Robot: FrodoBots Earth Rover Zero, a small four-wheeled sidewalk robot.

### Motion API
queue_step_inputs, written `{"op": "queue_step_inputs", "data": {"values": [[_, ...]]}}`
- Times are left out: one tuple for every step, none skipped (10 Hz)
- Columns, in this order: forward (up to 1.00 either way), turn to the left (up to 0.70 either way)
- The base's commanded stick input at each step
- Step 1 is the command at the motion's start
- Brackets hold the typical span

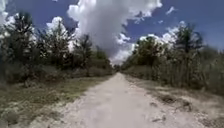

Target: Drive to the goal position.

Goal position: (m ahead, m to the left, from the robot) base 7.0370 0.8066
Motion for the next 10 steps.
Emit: {"op": "queue_step_inputs", "data": {"values": [[0.5,0.0],[0.5,0.0],[0.5,0.0],[0.5,0.0],[0.5,0.0],[0.5,0.0],[0.5,0.0],[0.5,0.0],[0.5,0.0],[0.5,0.0]]}}
